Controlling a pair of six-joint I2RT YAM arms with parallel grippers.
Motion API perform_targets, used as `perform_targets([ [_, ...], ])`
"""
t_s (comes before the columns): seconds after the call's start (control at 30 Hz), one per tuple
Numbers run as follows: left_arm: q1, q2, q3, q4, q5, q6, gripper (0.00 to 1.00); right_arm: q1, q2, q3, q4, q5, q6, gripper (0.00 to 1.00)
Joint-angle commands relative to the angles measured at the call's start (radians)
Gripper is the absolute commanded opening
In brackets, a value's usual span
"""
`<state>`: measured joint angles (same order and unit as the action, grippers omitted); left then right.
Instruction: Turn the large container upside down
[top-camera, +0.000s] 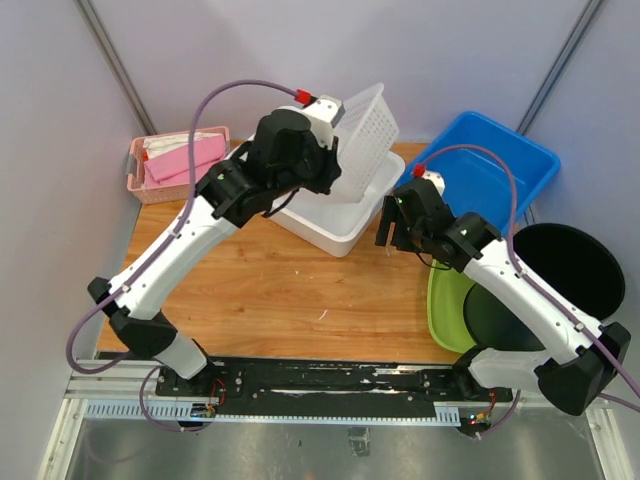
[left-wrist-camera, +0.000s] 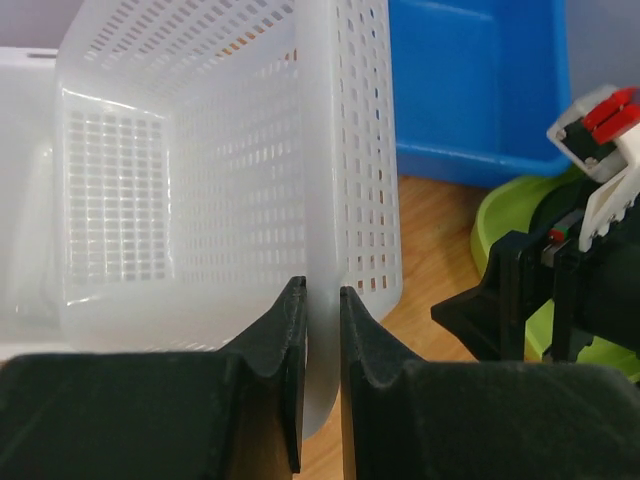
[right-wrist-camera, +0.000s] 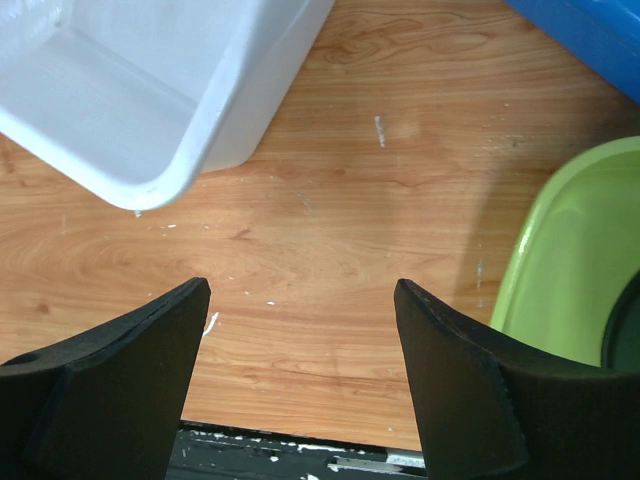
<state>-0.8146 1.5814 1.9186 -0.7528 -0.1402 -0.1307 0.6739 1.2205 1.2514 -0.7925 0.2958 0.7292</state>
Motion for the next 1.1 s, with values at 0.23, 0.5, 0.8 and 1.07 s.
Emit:
perform_targets([
  [0.23,0.005,-0.234,0.135,0.013,-0.235,-0.235,0.00,0.003,-0.228,-0.053,0.111,0.073,-0.065,0.76],
  [0.5,0.005,-0.408,0.138,-0.117,-0.335,-0.483,0.00,0.000,-0.325,-0.030,0.079,0.189,-0.147,0.77],
  [0.8,0.005,-0.739,-0.179,-0.217,-0.410,-0.803,0.00,0.001,-0.341,-0.046,0.069,0.099,-0.170,0.76],
  [1.07,0.005,-1.004,-0.607,-0.122,-0.623,-0.970,0.00,0.001,-0.347,-0.046,0.050,0.038,-0.188,0.76],
])
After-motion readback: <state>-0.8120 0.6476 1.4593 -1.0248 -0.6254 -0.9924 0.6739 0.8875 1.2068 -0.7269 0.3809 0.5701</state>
